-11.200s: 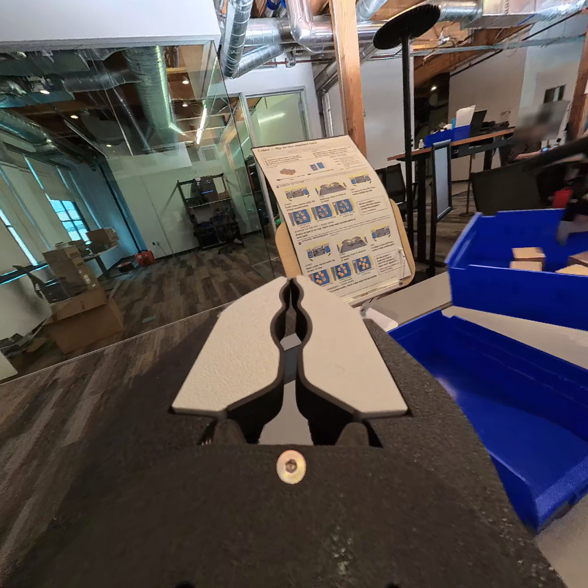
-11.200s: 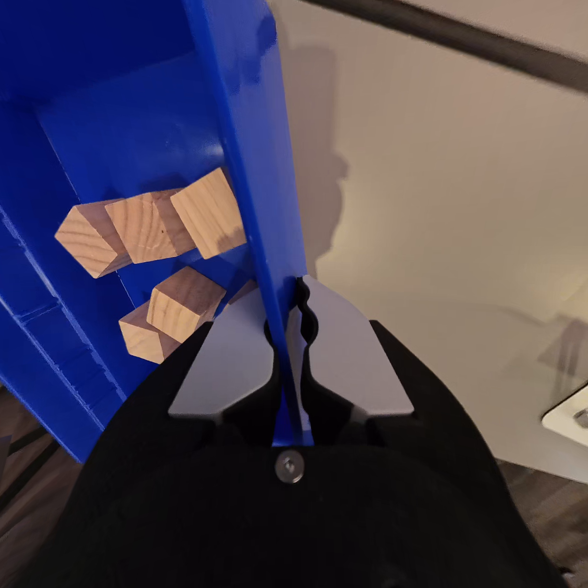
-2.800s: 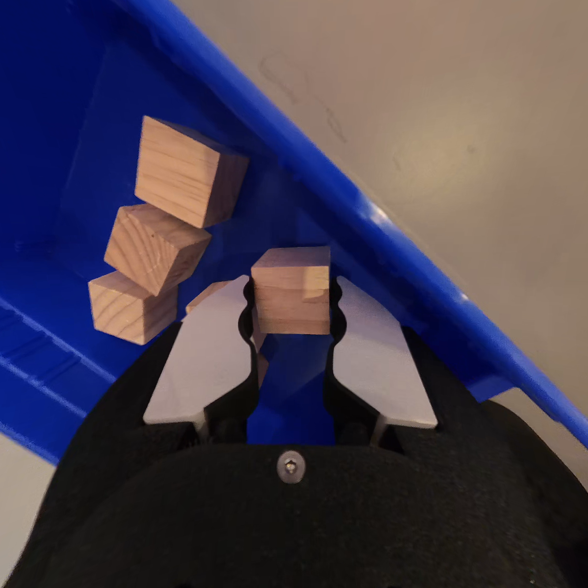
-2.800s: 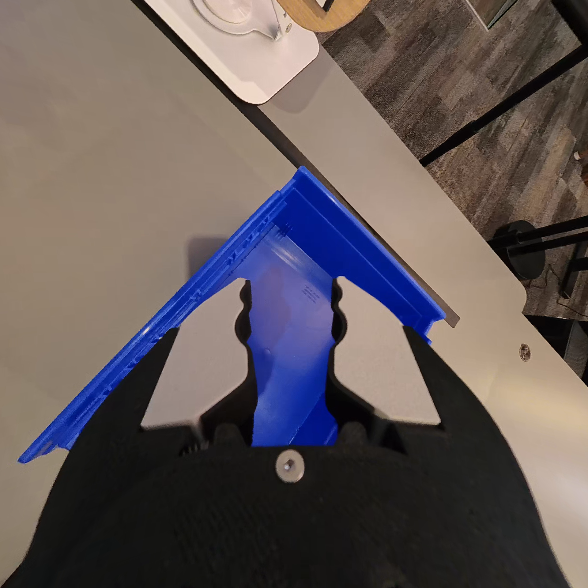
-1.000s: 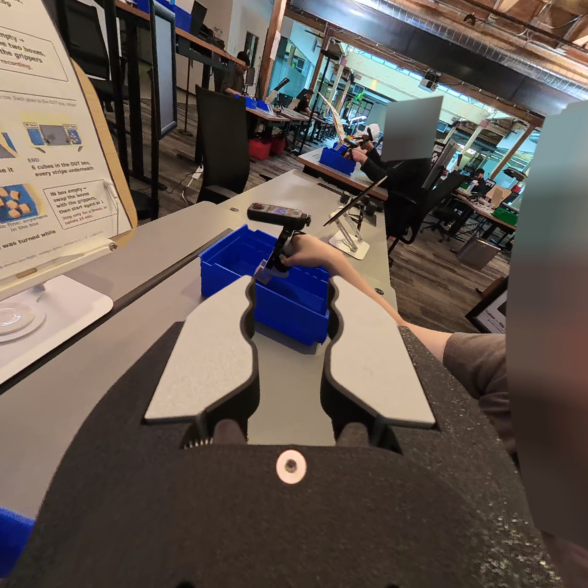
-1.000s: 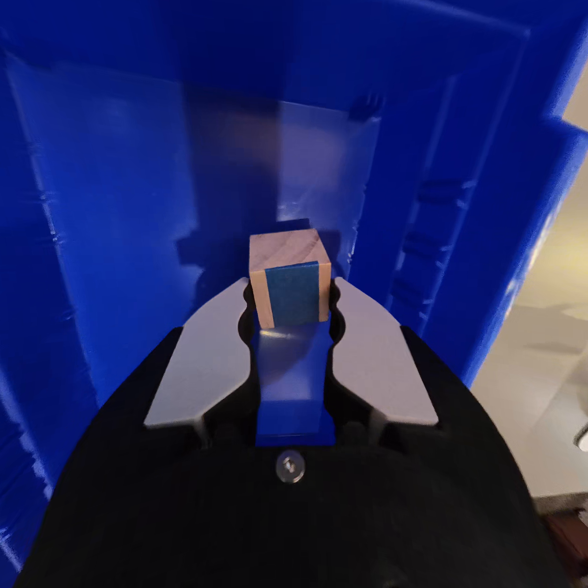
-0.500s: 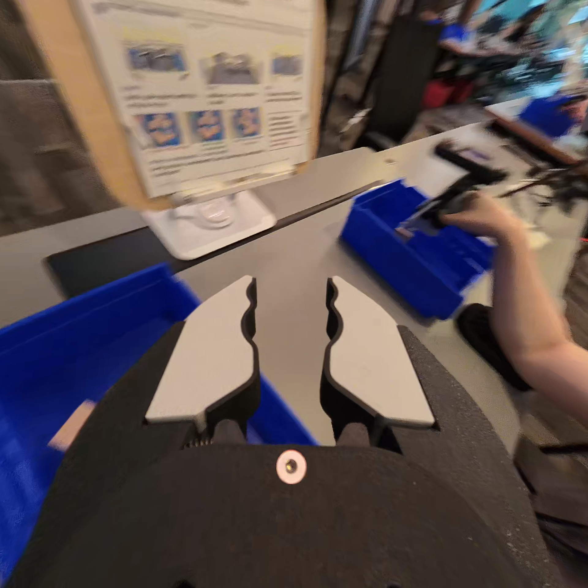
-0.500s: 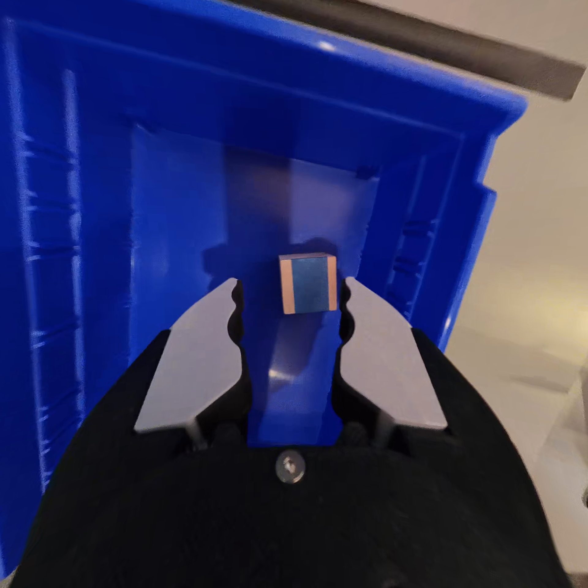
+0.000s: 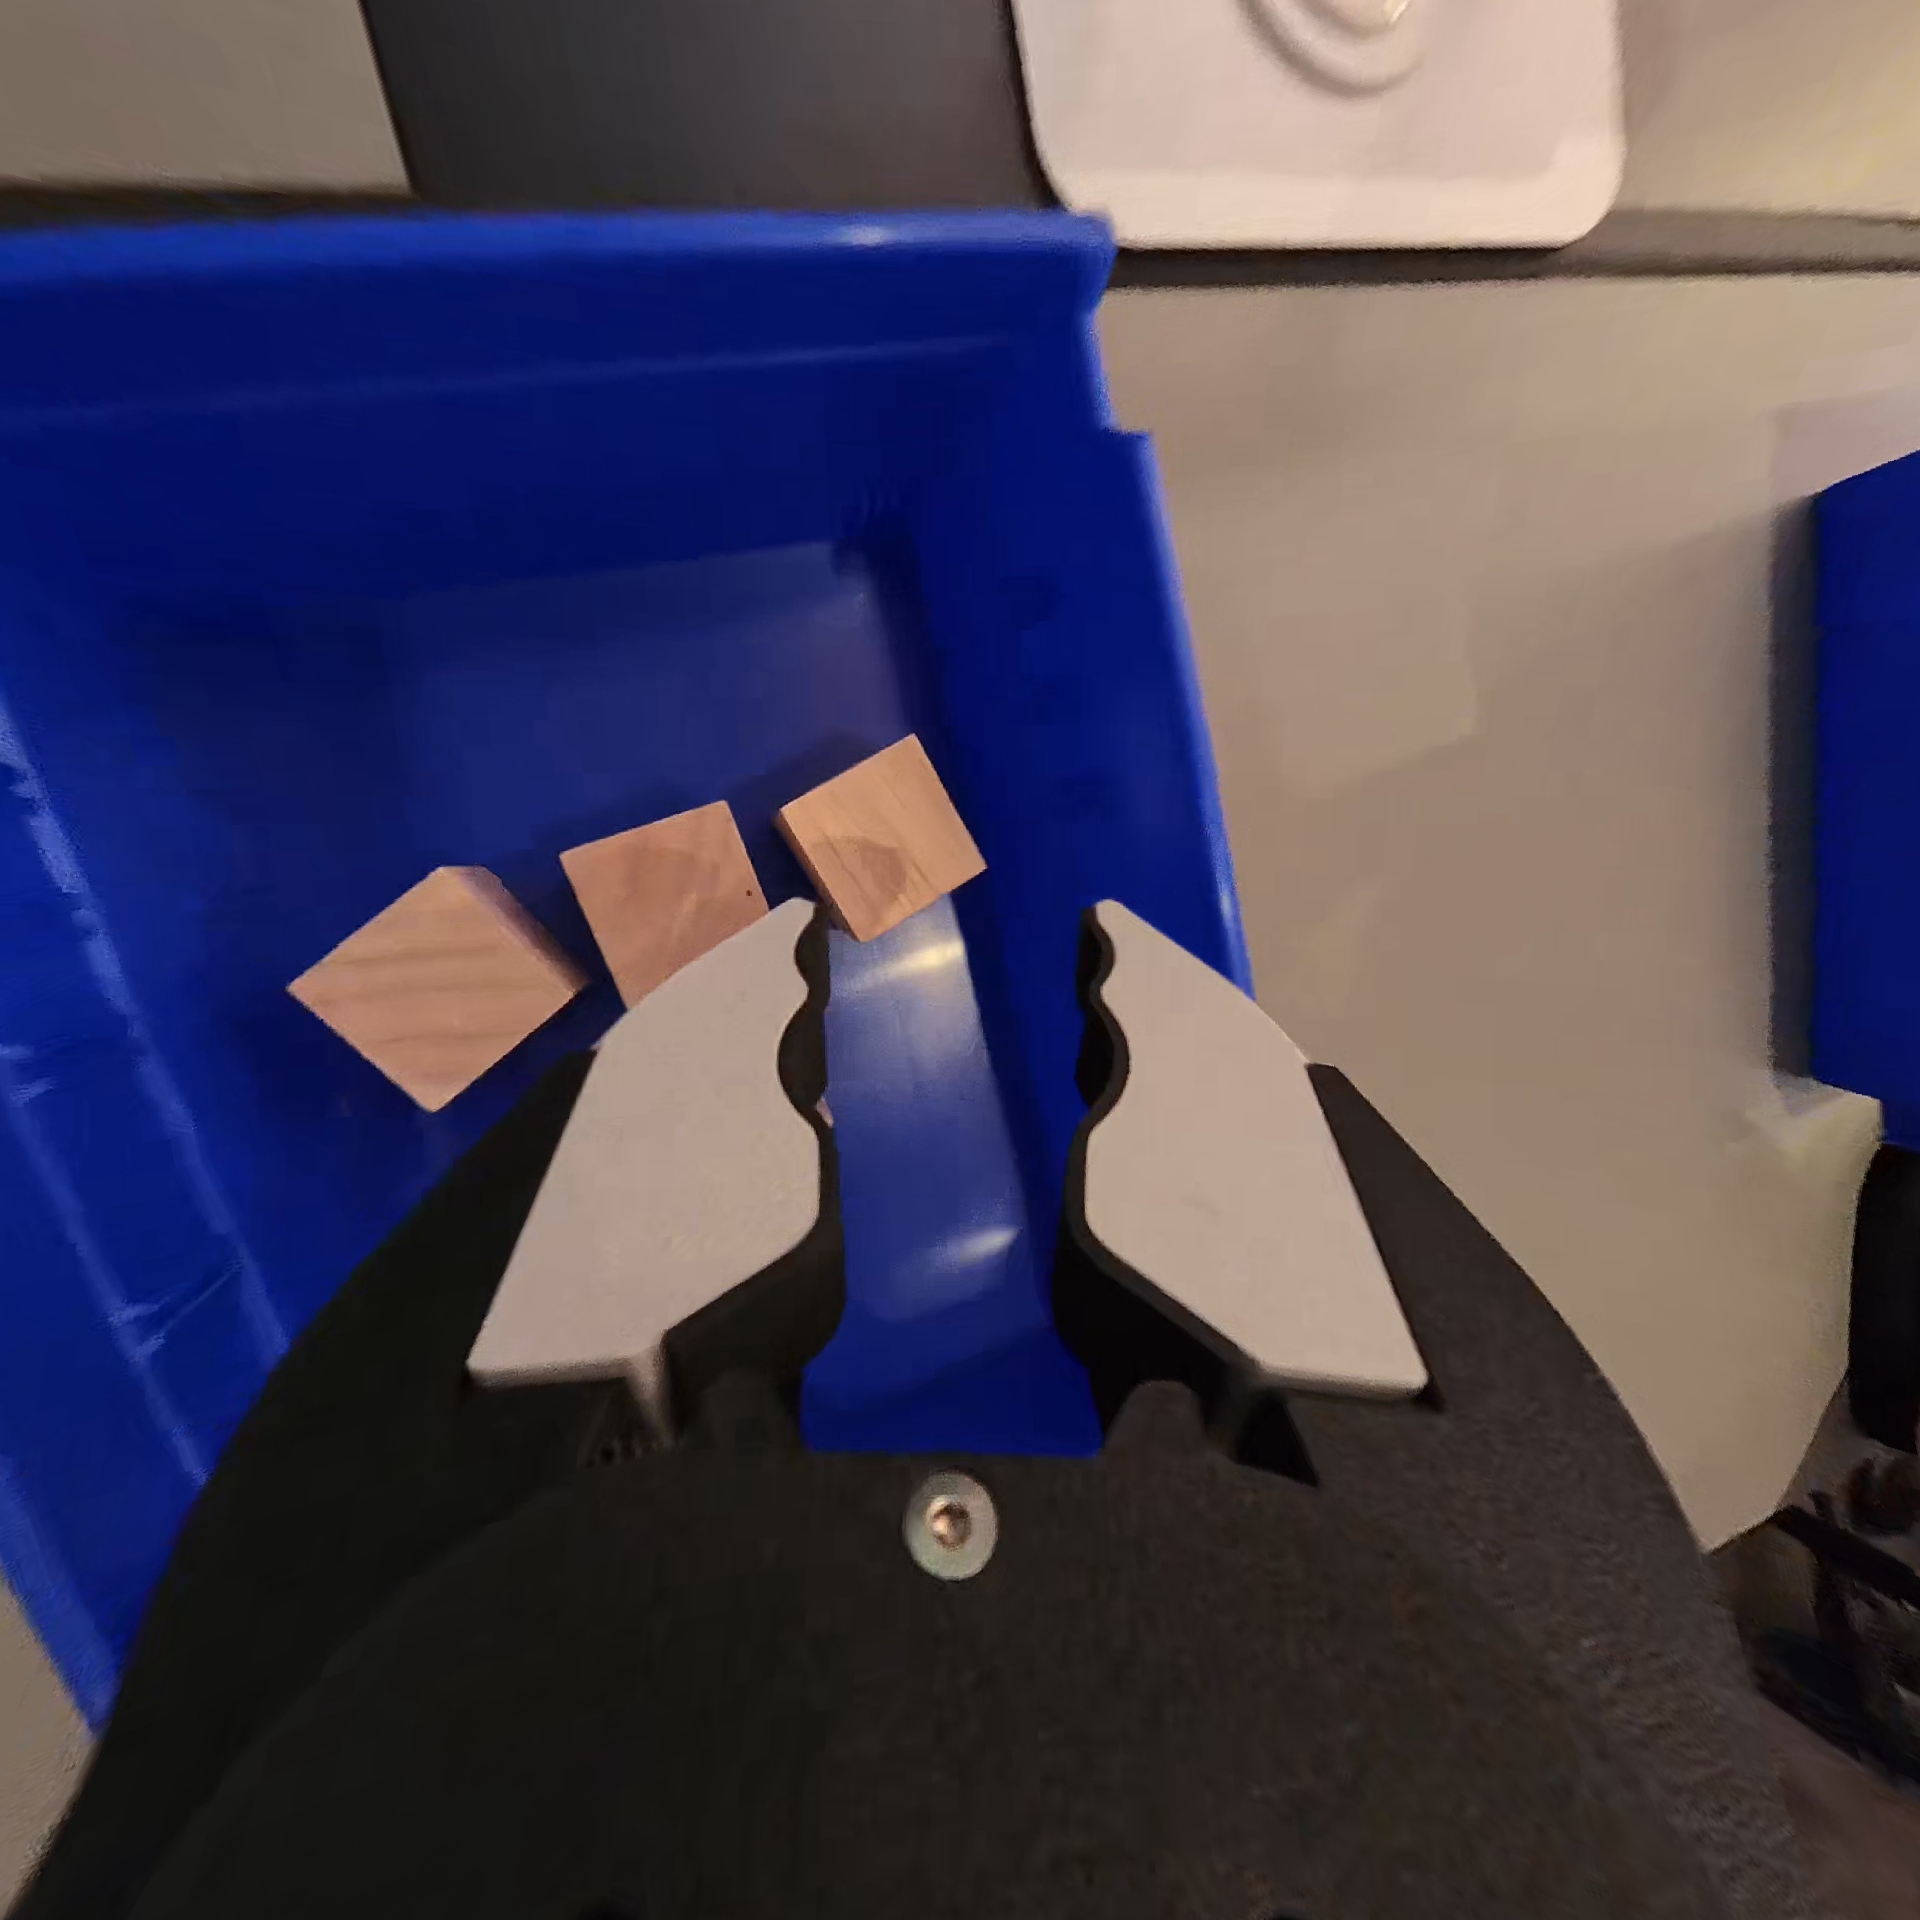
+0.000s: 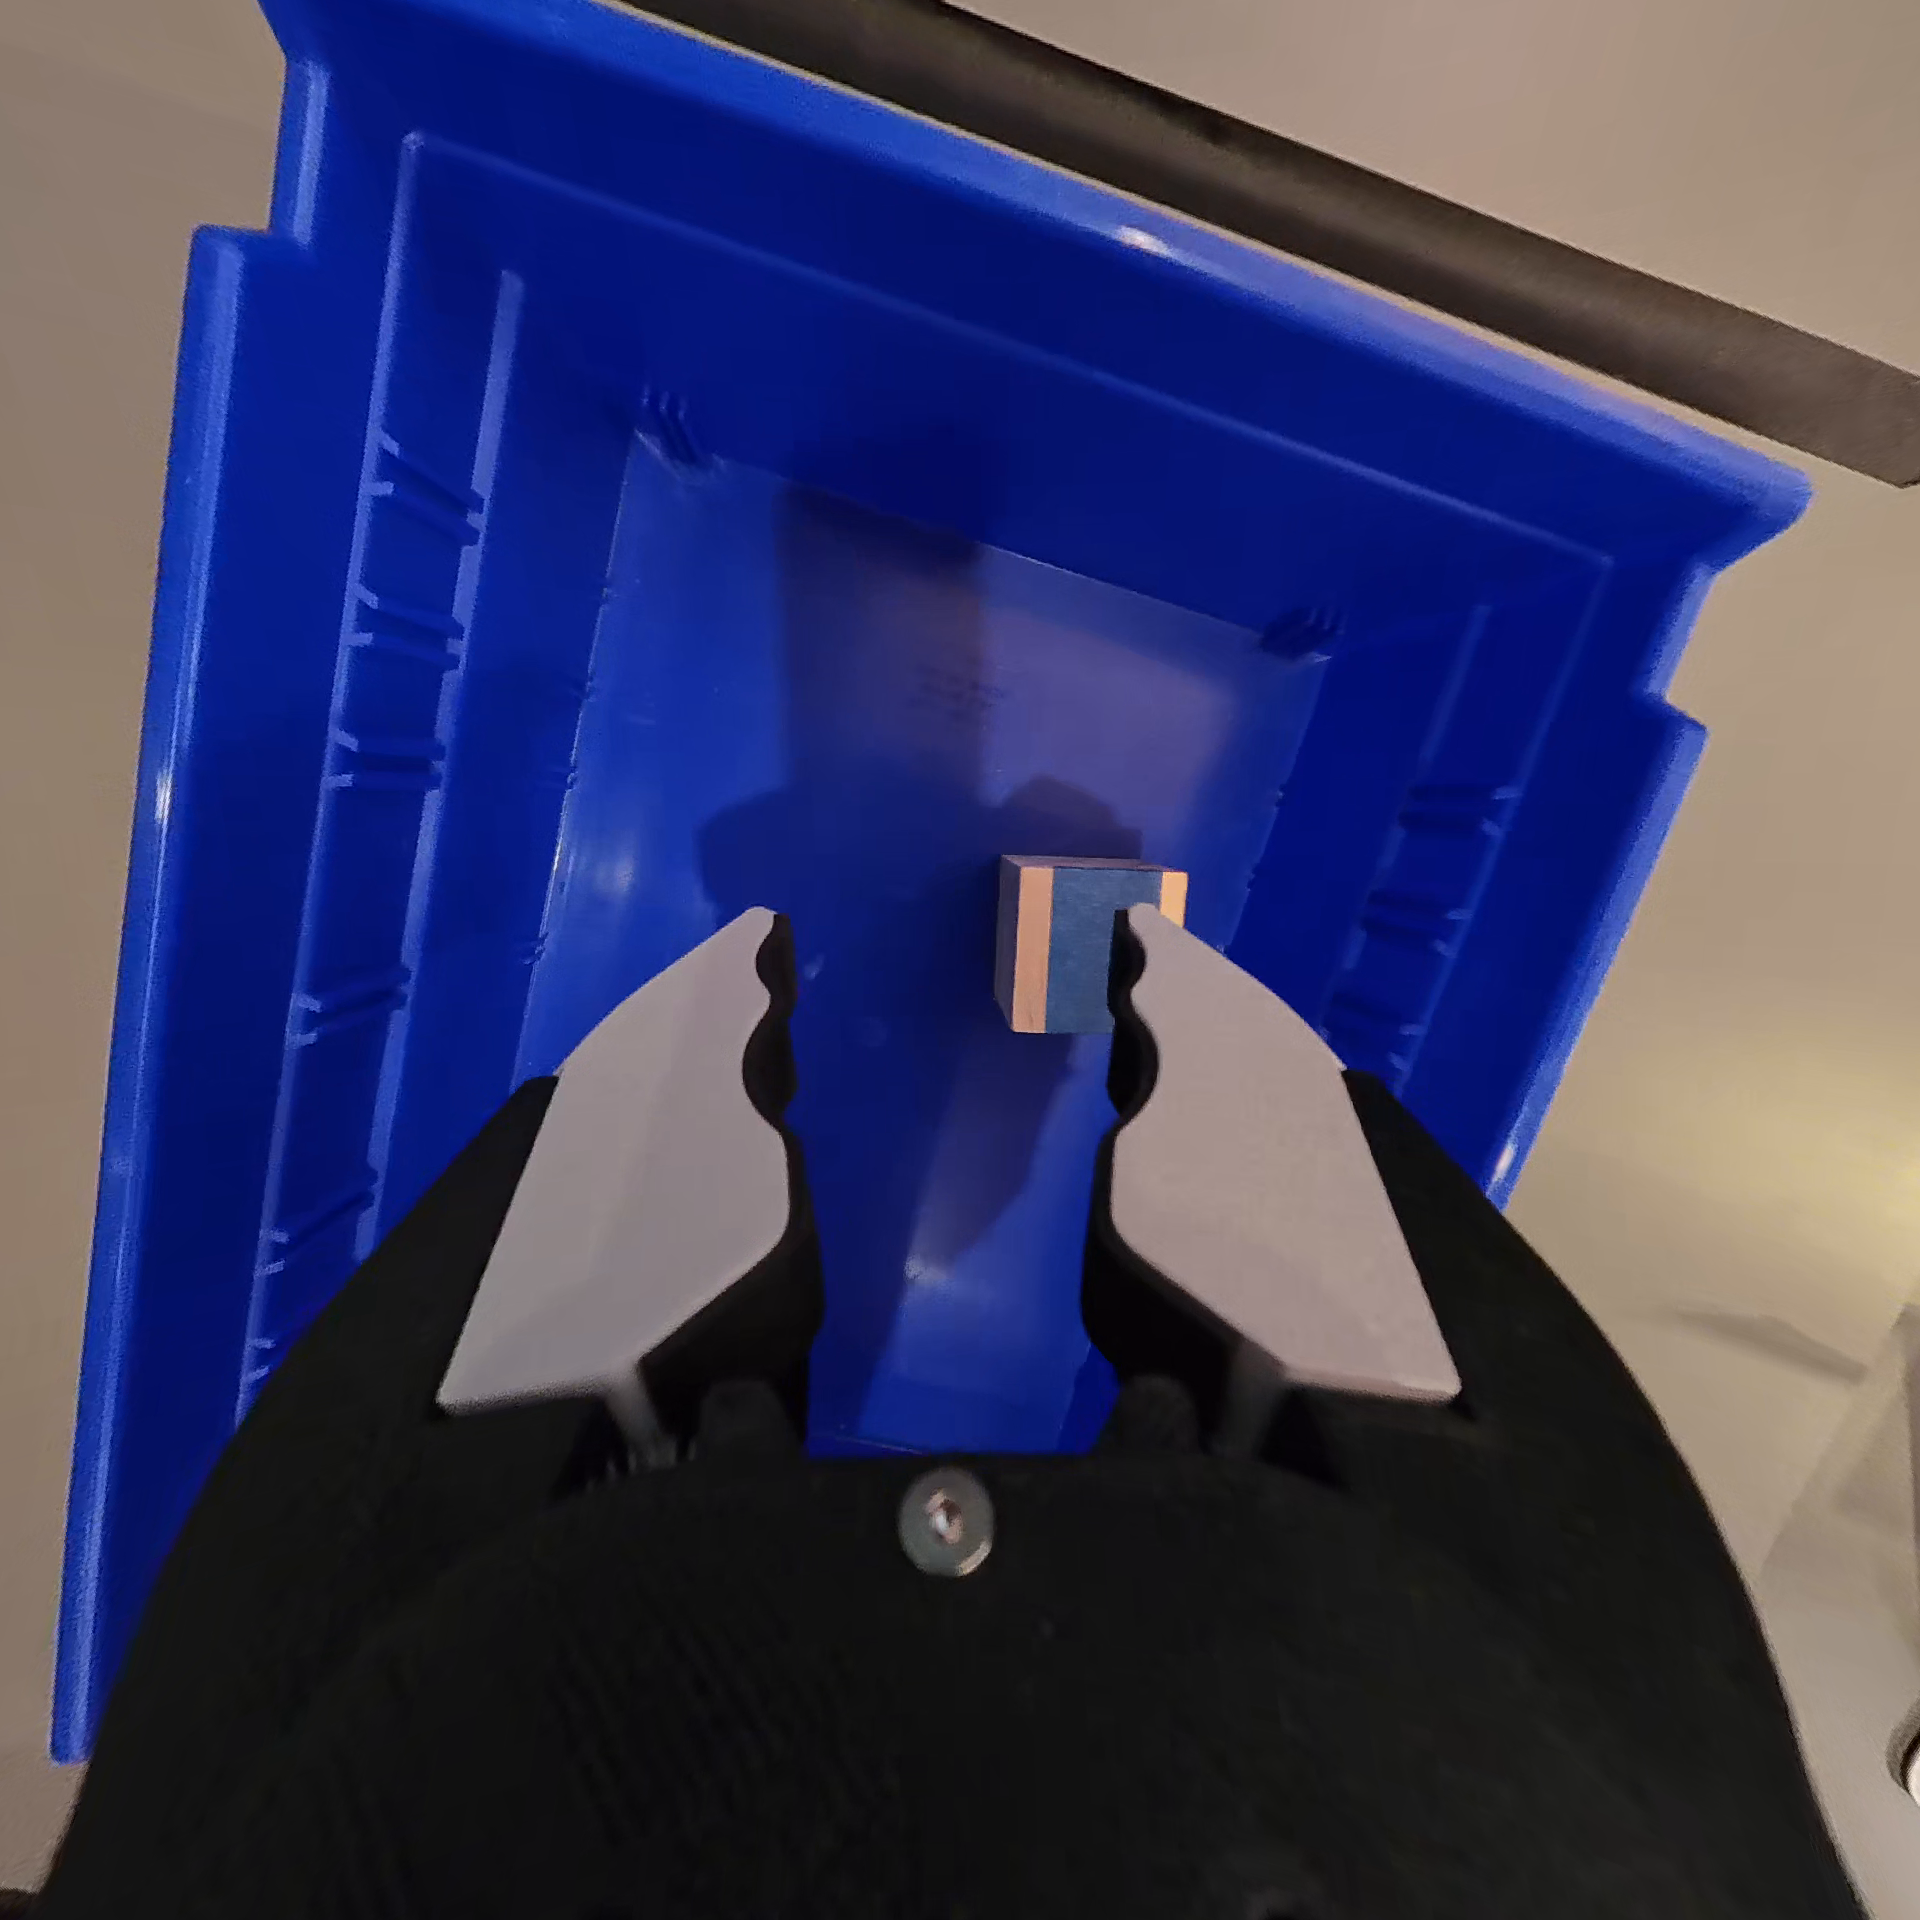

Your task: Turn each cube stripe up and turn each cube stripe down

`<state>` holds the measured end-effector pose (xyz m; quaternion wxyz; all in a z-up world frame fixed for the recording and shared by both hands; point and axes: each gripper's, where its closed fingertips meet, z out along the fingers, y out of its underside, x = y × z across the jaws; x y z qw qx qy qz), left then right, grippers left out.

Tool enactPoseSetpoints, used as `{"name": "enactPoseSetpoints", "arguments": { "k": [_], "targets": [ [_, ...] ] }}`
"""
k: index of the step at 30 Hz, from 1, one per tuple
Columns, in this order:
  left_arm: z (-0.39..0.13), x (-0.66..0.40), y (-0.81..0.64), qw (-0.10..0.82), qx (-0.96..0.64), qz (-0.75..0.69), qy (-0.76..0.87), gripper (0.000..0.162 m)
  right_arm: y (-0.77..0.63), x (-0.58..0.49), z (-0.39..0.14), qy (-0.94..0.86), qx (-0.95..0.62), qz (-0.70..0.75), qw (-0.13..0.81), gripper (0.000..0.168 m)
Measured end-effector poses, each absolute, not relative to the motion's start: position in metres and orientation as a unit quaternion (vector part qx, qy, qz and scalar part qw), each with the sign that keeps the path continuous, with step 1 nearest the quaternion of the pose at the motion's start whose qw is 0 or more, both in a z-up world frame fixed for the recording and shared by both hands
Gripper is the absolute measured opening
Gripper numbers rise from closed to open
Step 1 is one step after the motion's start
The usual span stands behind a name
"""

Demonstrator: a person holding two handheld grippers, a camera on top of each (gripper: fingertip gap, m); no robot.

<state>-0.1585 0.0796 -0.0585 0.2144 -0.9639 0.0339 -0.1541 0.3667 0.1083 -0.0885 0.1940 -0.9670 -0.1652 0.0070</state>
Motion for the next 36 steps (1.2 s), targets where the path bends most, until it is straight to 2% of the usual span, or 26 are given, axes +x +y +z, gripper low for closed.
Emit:
{"name": "enactPoseSetpoints", "arguments": {
  "k": [5, 16, 19, 36],
  "targets": [
    [-0.09, -0.155, 0.087, 0.166, -0.977, -0.133, 0.028, 0.039, 0.109, 0.363, -0.088, -0.174, -0.965, 0.01, 0.195, 0.06],
    [-0.116, -0.155, 0.088, 0.123, -0.989, -0.074, 0.026, 0.053, 0.105, 0.355, -0.09, -0.198, -0.963, 0.007, 0.185, 0.06],
    [-0.125, -0.153, 0.087, 0.106, -0.991, -0.073, 0.024, 0.049, 0.104, 0.353, -0.092, -0.204, -0.963, 0.006, 0.178, 0.06],
    [-0.134, -0.16, 0.097, 0.105, -0.993, 0.017, 0.044, 0.044, 0.1, 0.343, -0.098, -0.235, -0.958, -0.006, 0.163, 0.06]
  ]
}}
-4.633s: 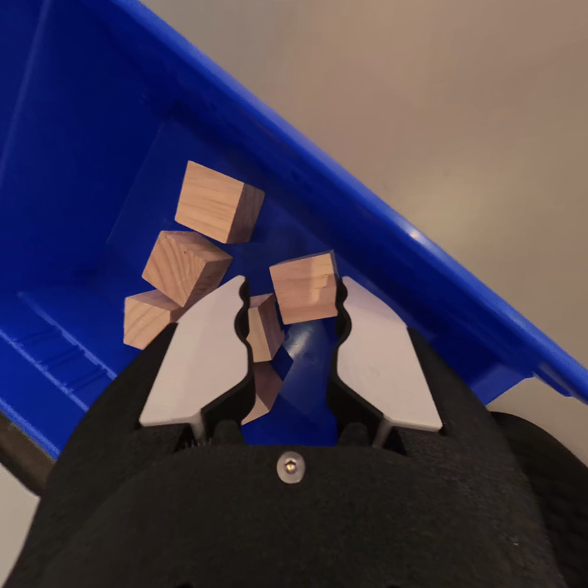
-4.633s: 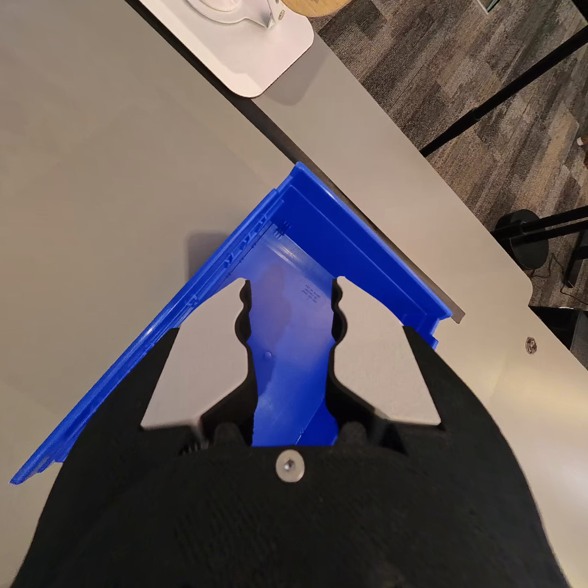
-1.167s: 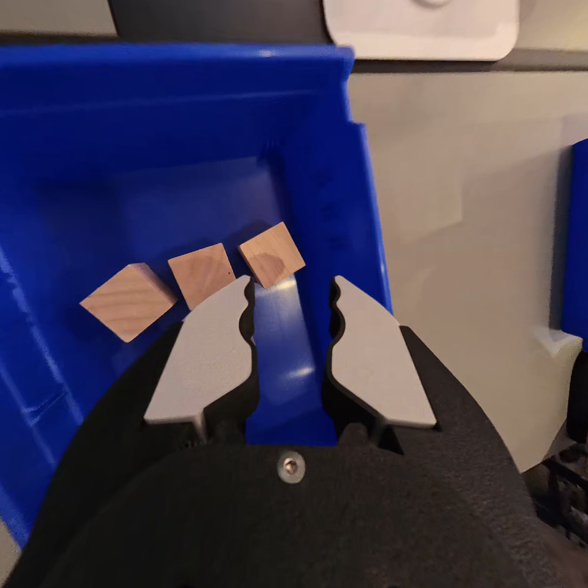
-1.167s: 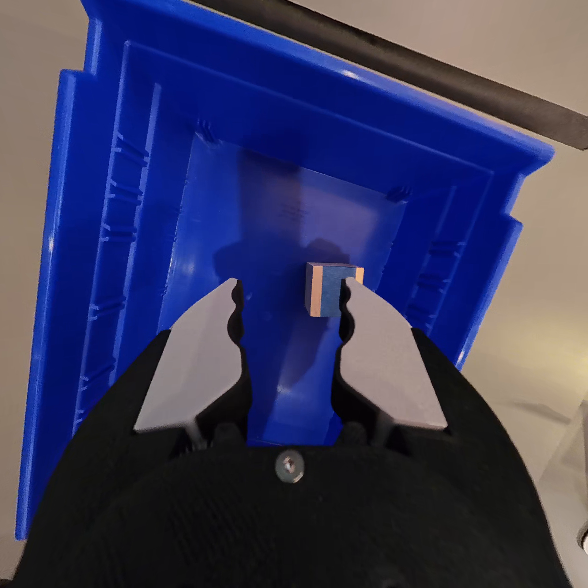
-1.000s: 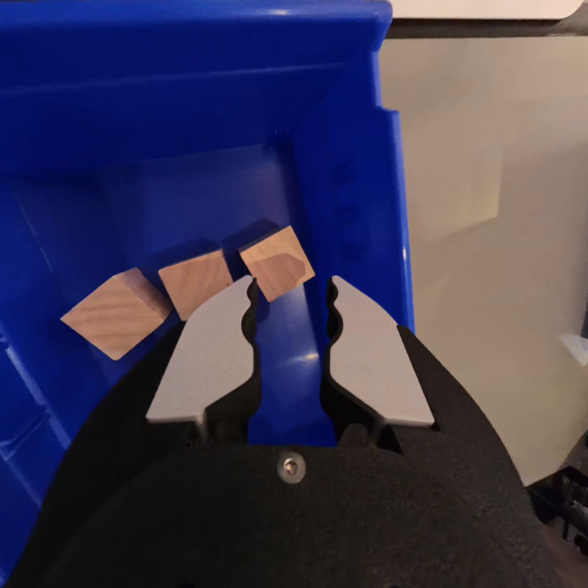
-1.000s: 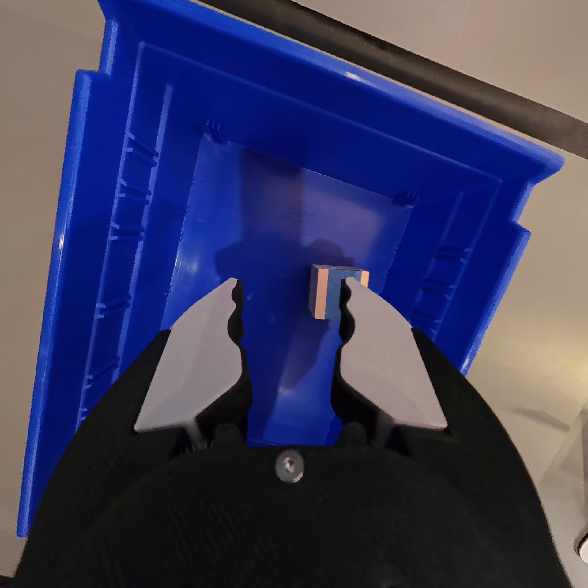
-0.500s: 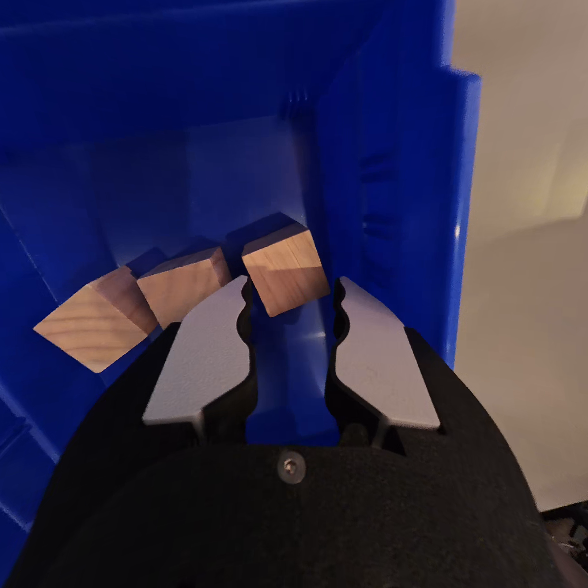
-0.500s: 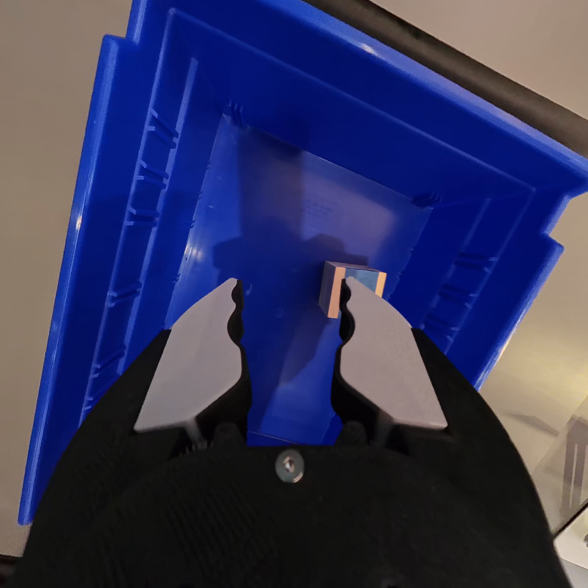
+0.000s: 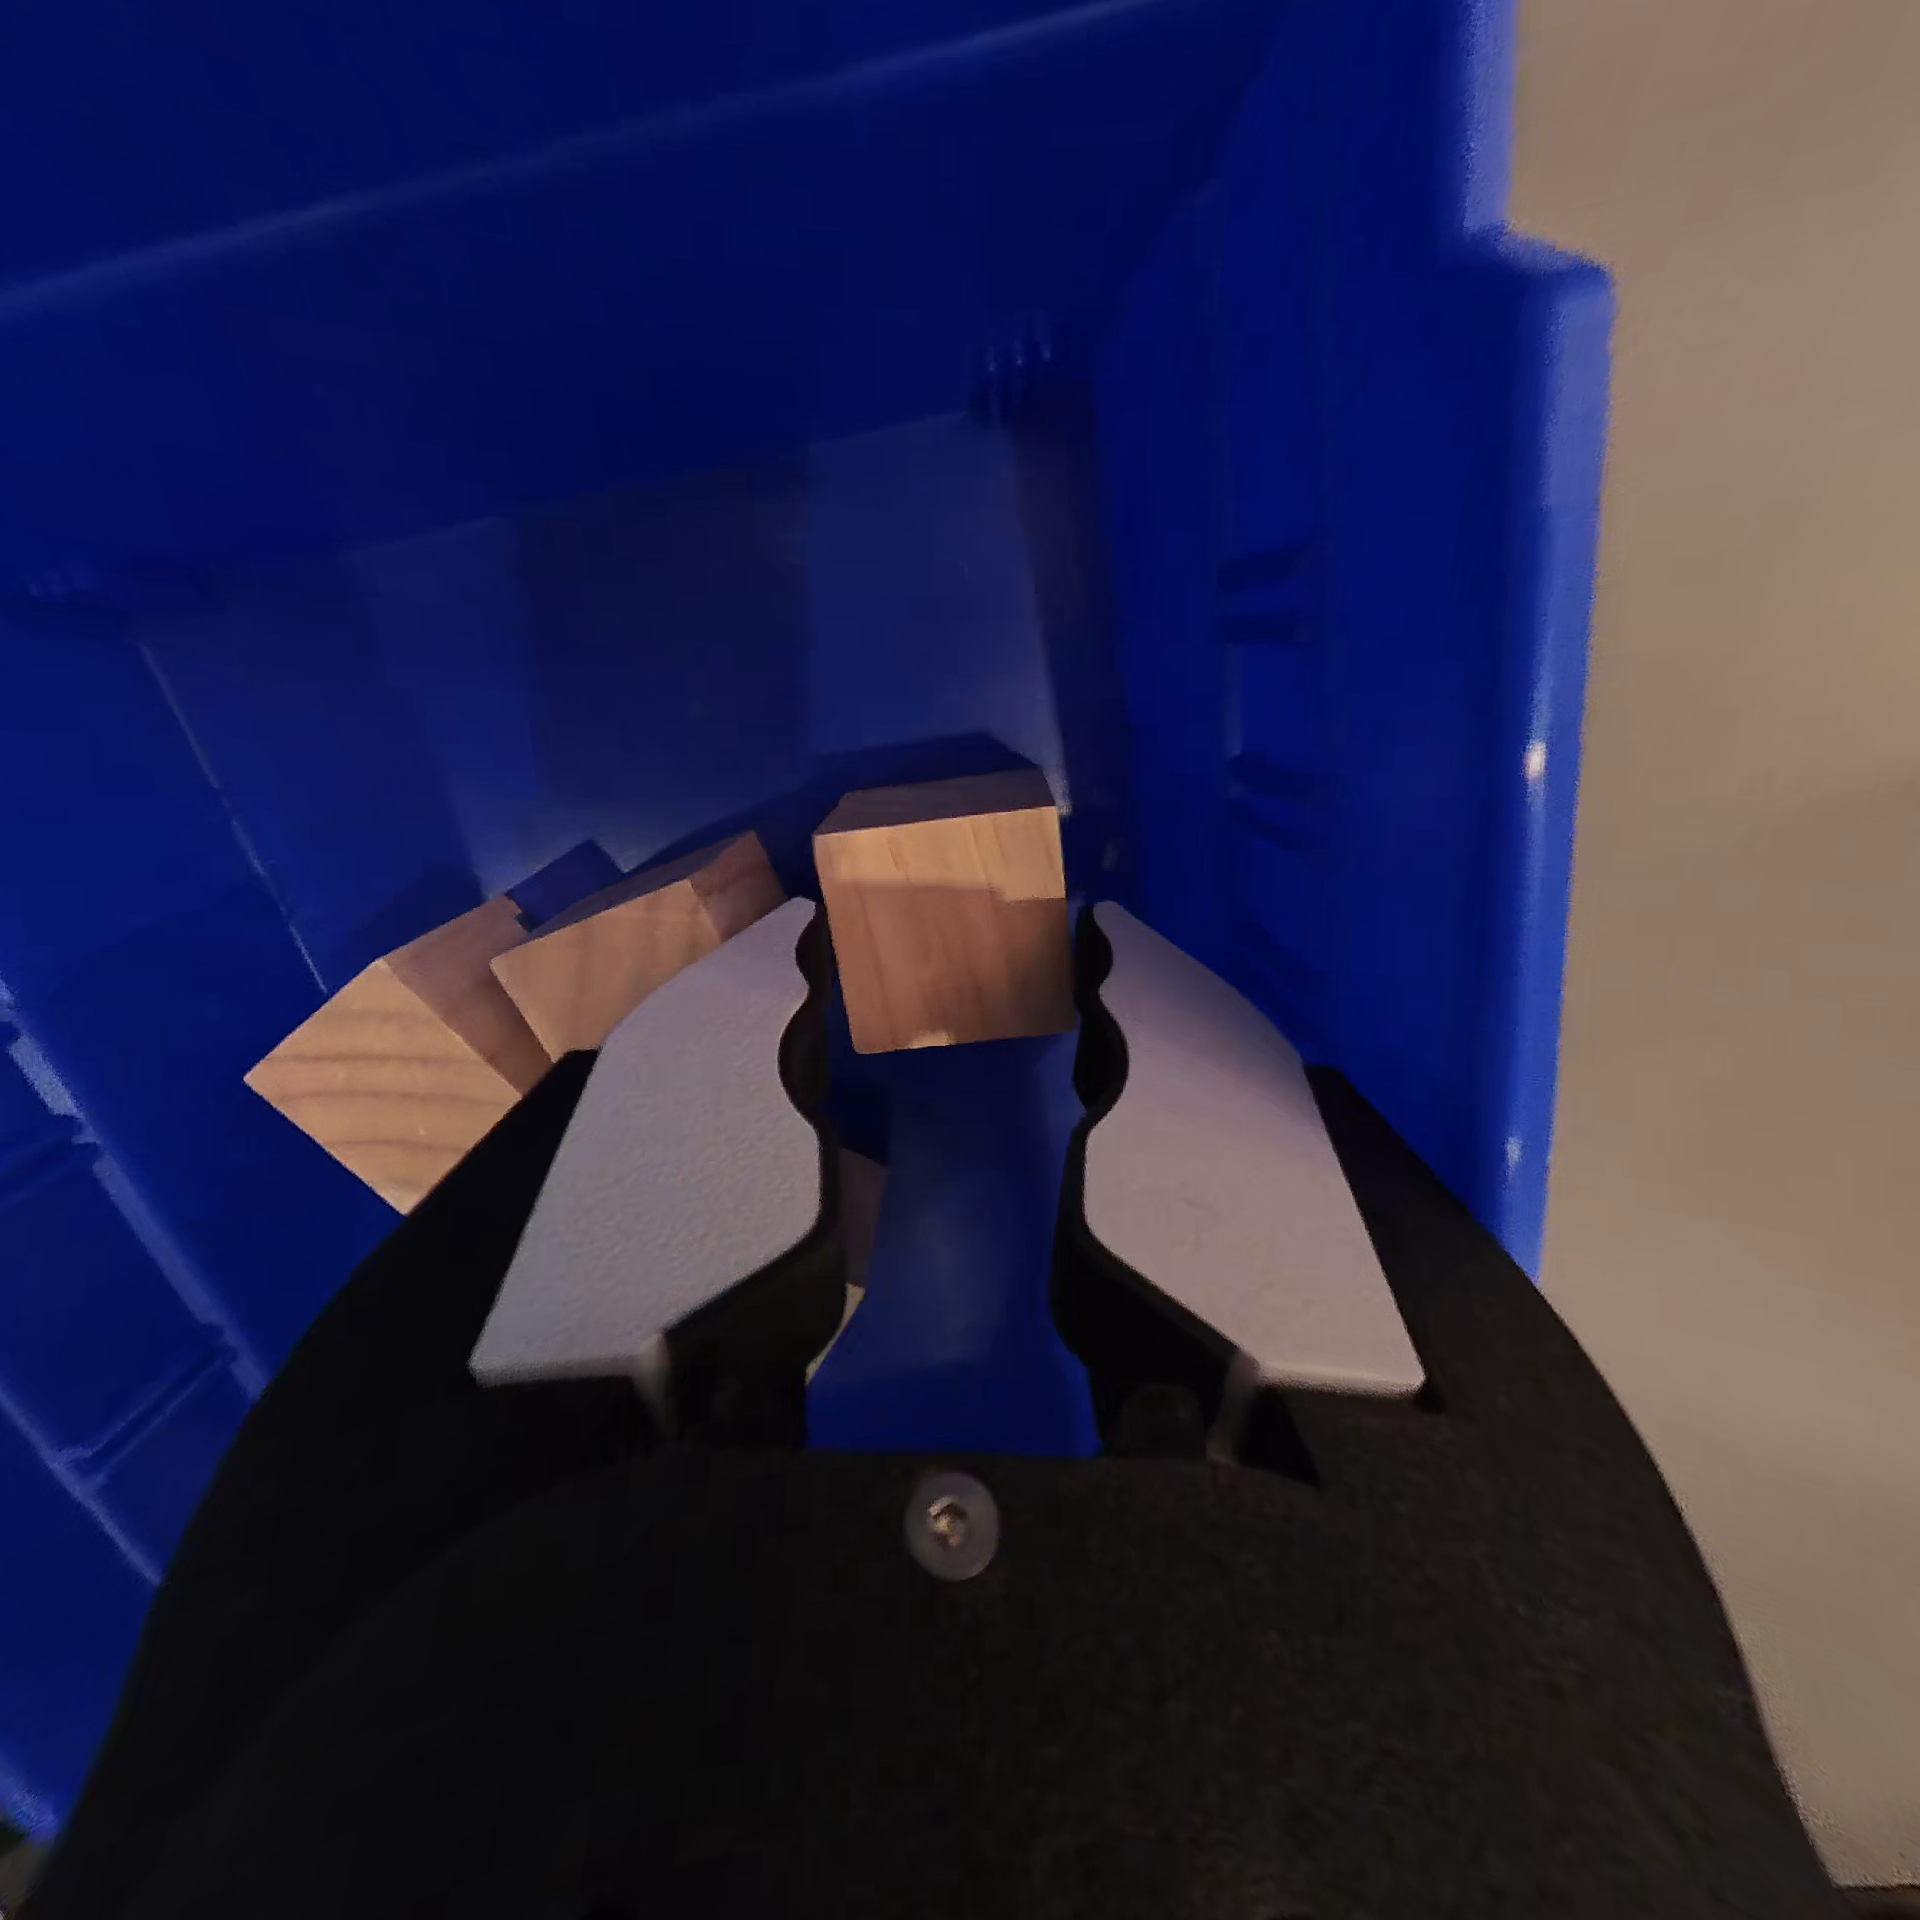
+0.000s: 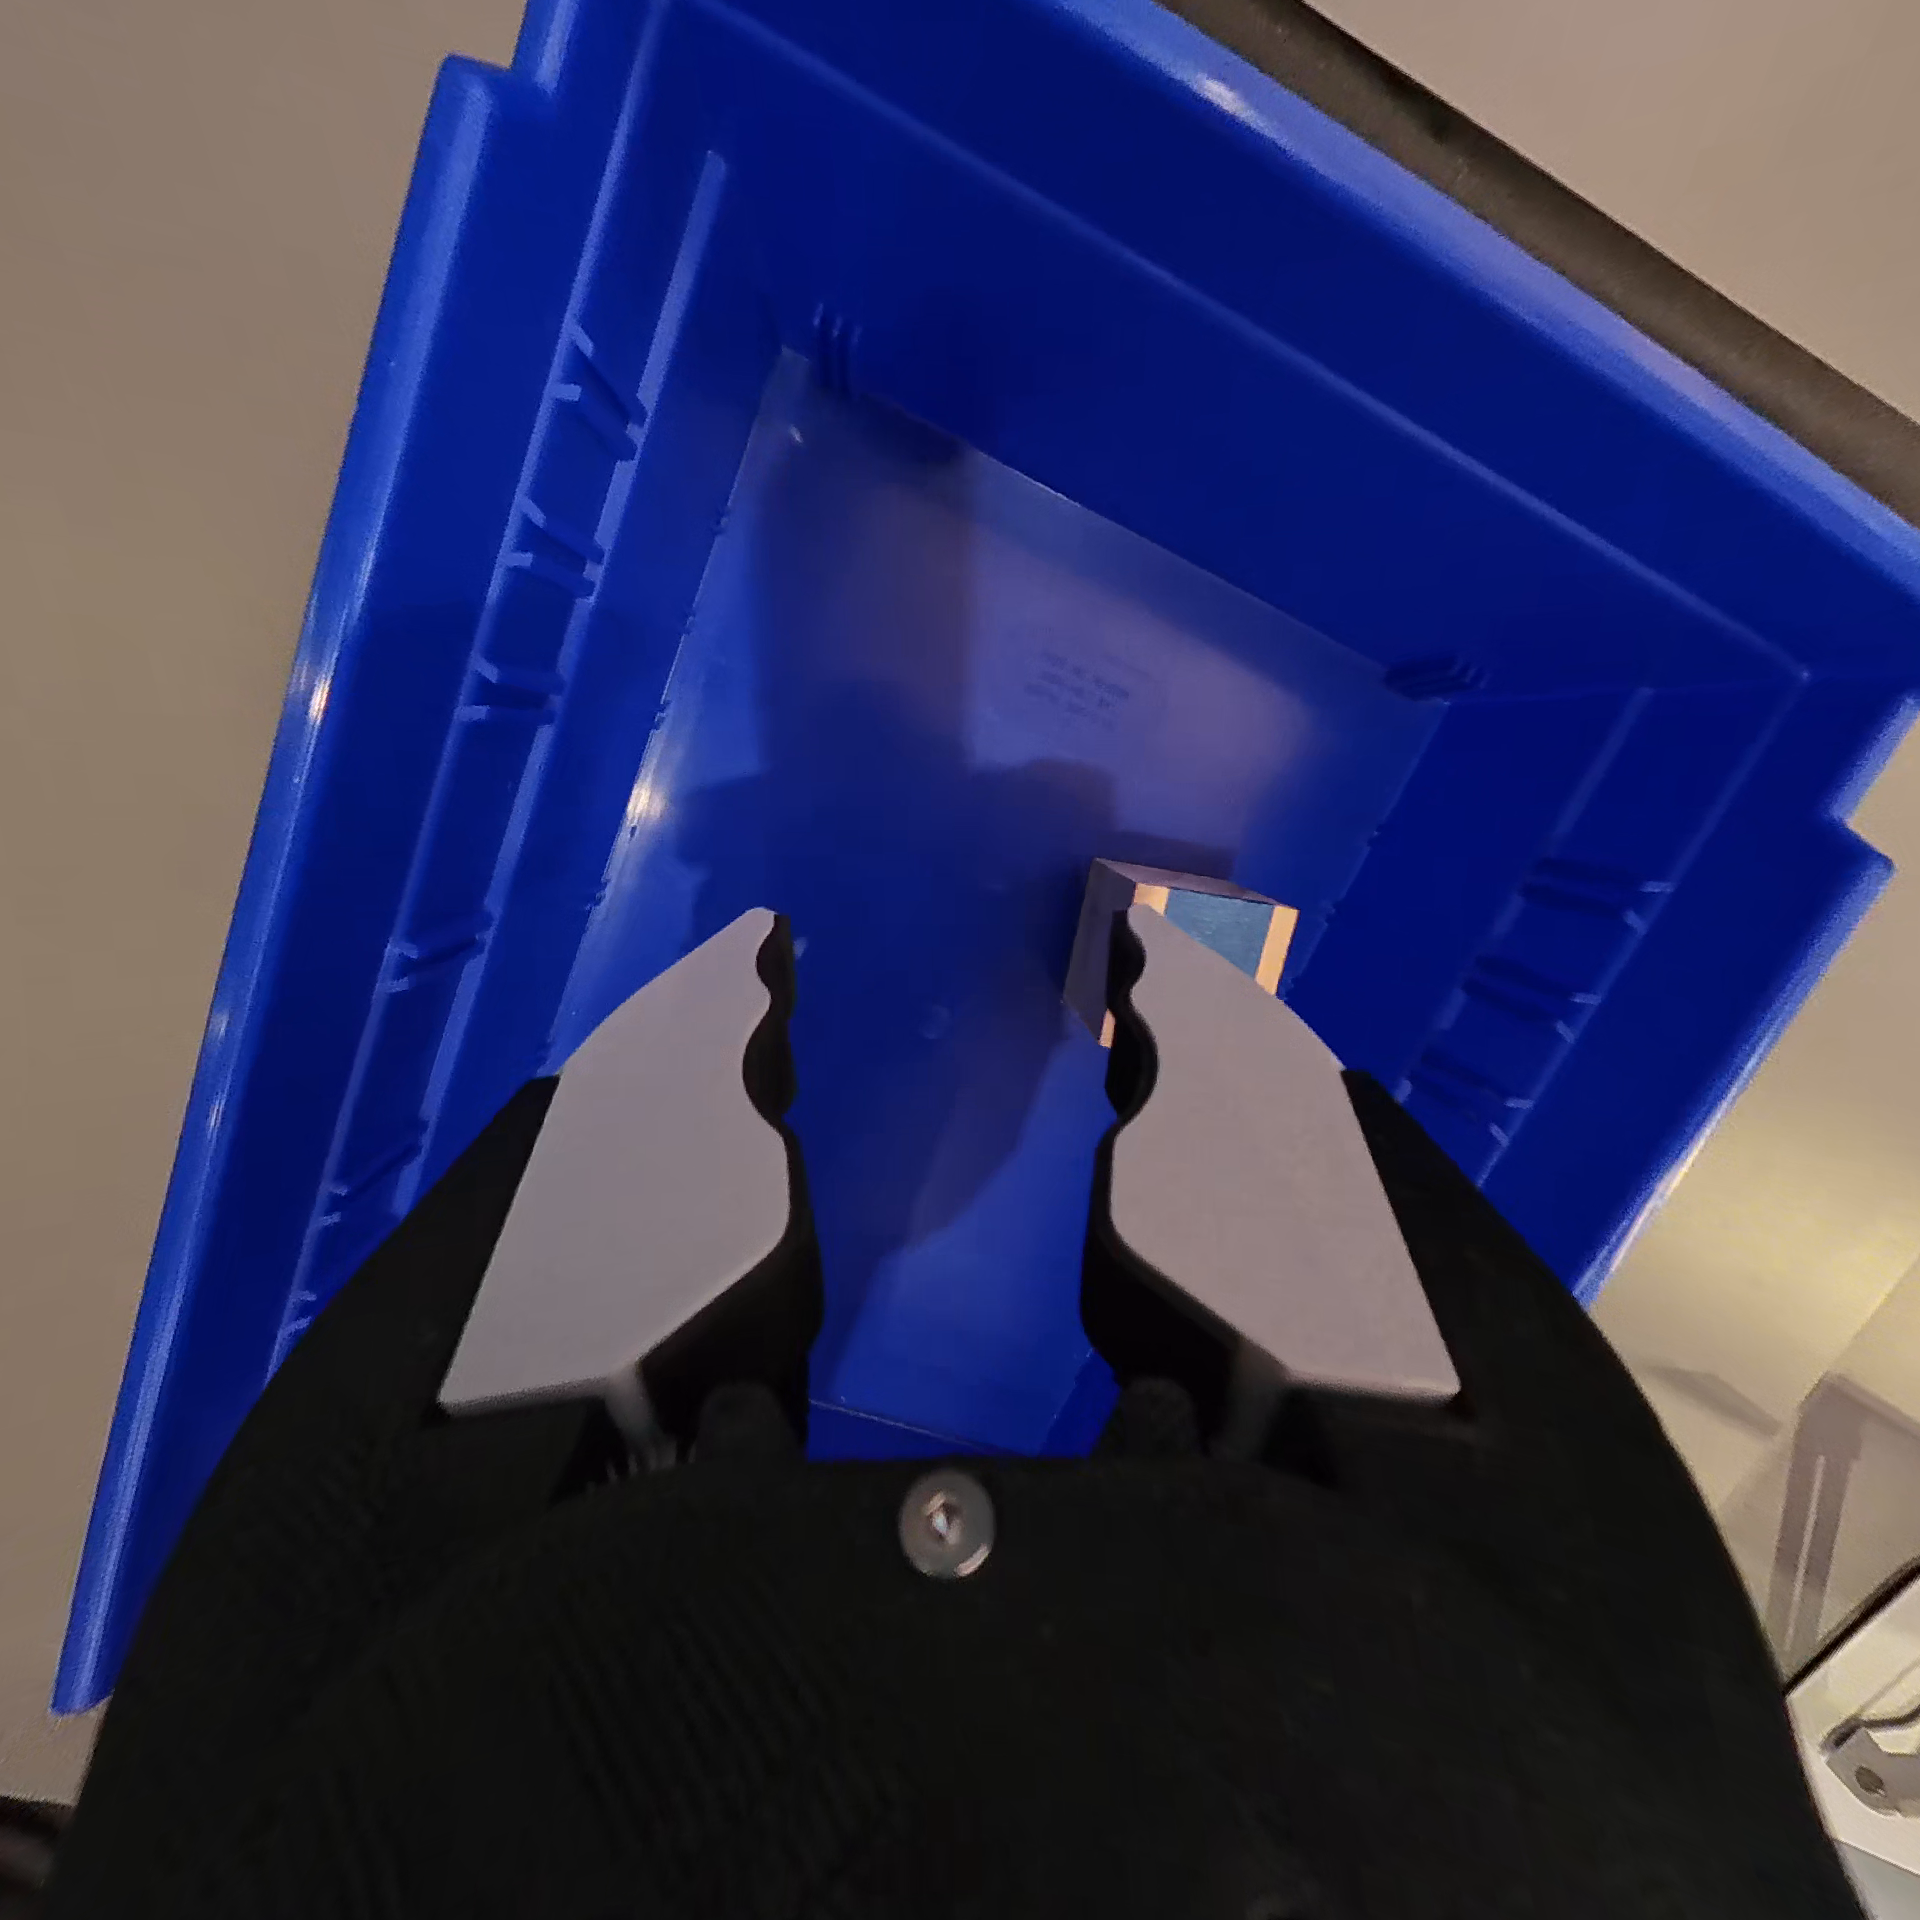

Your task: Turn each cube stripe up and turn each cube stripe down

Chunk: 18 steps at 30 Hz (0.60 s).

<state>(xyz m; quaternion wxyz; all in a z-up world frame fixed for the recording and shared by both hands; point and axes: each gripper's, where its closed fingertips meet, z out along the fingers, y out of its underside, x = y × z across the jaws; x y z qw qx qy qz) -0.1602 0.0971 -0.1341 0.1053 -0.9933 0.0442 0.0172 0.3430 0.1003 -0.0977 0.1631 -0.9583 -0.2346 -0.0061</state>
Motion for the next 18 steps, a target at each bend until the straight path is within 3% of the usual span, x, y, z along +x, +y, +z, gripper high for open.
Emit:
{"name": "enactPoseSetpoints", "arguments": {
  "k": [5, 9, 13, 18],
  "targets": [
    [-0.116, -0.162, 0.095, 0.124, -0.989, 0.028, 0.079, 0.044, 0.102, 0.344, -0.092, -0.236, -0.956, -0.014, 0.175, 0.06],
    [-0.06, -0.14, 0.085, 0.202, -0.971, -0.054, 0.118, 0.044, 0.109, 0.352, -0.073, -0.223, -0.95, -0.056, 0.213, 0.055],
    [0.024, -0.1, 0.064, 0.339, -0.902, -0.208, 0.169, 0.043, 0.121, 0.329, -0.01, -0.243, -0.896, -0.084, 0.362, 0.053],
    [0.093, -0.038, 0.021, 0.406, -0.789, -0.373, 0.271, 0.044, 0.083, 0.217, 0.087, -0.385, -0.703, -0.02, 0.598, 0.063]
  ]
}}
